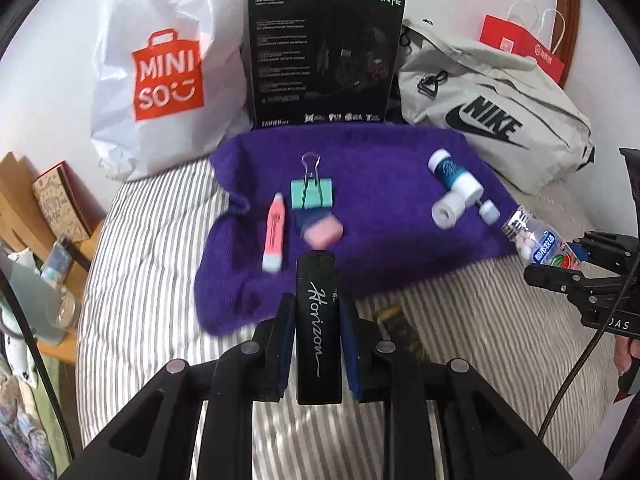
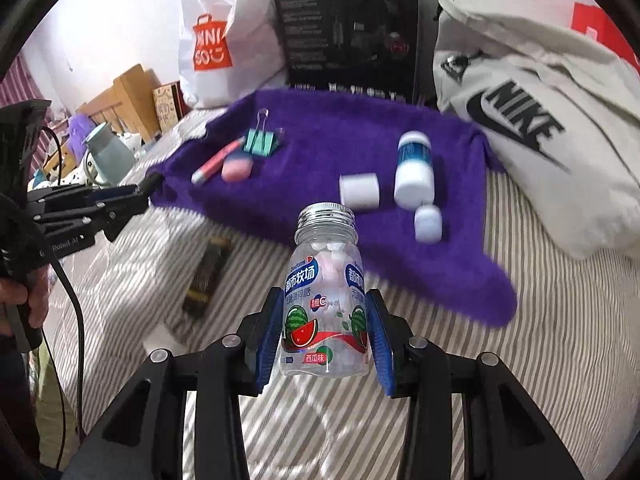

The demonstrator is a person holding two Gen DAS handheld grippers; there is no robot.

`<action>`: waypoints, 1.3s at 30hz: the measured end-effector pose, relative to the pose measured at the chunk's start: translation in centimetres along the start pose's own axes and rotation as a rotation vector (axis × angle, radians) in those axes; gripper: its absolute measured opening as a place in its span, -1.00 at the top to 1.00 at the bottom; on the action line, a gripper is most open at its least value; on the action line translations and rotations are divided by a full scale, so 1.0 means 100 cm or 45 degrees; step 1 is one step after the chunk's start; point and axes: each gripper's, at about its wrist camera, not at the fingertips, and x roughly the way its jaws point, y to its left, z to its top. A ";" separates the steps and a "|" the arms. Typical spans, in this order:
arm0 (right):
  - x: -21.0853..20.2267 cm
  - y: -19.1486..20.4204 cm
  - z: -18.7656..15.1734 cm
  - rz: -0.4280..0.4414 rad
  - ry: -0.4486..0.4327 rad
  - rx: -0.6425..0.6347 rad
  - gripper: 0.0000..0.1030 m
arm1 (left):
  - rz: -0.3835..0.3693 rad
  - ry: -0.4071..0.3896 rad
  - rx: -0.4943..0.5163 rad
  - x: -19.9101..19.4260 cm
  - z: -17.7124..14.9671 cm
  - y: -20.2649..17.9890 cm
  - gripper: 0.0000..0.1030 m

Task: Organize rigid objects
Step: 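Lower the Horizon case and watermelon bottle onto the towel and open both tools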

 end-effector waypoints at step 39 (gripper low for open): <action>0.102 -0.039 0.072 -0.019 0.144 -0.034 0.22 | -0.110 0.139 0.095 0.122 0.064 -0.023 0.59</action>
